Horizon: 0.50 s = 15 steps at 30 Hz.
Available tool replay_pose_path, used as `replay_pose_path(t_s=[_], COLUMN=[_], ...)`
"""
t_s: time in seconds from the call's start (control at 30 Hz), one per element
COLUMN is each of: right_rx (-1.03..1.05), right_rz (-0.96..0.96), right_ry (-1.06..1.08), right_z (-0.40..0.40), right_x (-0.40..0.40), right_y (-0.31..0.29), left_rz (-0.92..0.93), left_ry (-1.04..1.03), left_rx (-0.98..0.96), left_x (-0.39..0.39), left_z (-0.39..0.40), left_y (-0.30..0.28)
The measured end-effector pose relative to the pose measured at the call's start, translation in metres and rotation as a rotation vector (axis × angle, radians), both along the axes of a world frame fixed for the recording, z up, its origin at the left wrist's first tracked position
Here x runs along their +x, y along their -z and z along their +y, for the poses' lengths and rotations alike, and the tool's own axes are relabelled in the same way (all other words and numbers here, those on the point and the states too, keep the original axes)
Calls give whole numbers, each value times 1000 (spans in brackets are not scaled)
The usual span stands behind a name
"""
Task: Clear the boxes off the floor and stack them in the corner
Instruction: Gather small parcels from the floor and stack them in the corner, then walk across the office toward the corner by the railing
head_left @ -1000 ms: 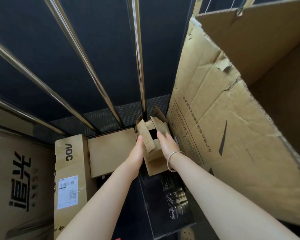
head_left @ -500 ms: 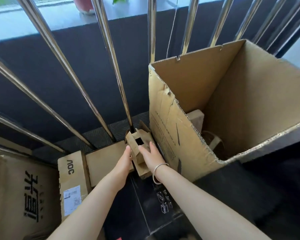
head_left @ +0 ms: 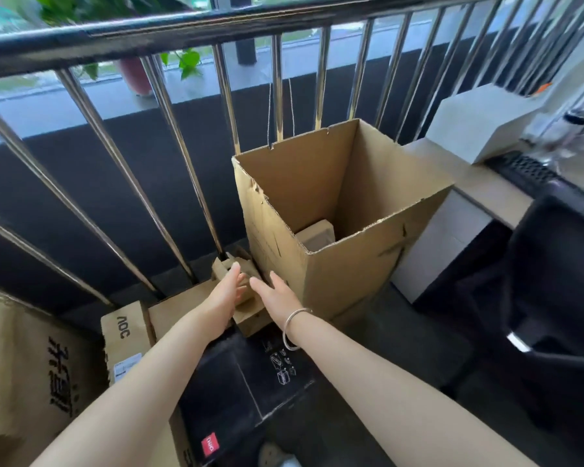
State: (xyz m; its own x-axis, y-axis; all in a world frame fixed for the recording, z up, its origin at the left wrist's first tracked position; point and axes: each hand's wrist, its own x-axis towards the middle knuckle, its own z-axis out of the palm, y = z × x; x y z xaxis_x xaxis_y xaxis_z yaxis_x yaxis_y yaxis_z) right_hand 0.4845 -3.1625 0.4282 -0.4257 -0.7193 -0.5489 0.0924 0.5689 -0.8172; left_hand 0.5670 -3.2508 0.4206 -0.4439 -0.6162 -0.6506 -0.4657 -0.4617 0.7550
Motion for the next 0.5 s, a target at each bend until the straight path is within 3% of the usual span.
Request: replay_pose_path(t_s=[0.2,0.5], right_rx=[-48,-83], right_rz=[54,126], right_ry=[154,566], right_z=[116,359], right_x=[7,13], right_y=[-29,-81], left_rz=[82,220], left_ry=[101,562], left_rx=[-13,-54], left_x=[-11,-55], left_z=[90,319], left_y=[-31,-70])
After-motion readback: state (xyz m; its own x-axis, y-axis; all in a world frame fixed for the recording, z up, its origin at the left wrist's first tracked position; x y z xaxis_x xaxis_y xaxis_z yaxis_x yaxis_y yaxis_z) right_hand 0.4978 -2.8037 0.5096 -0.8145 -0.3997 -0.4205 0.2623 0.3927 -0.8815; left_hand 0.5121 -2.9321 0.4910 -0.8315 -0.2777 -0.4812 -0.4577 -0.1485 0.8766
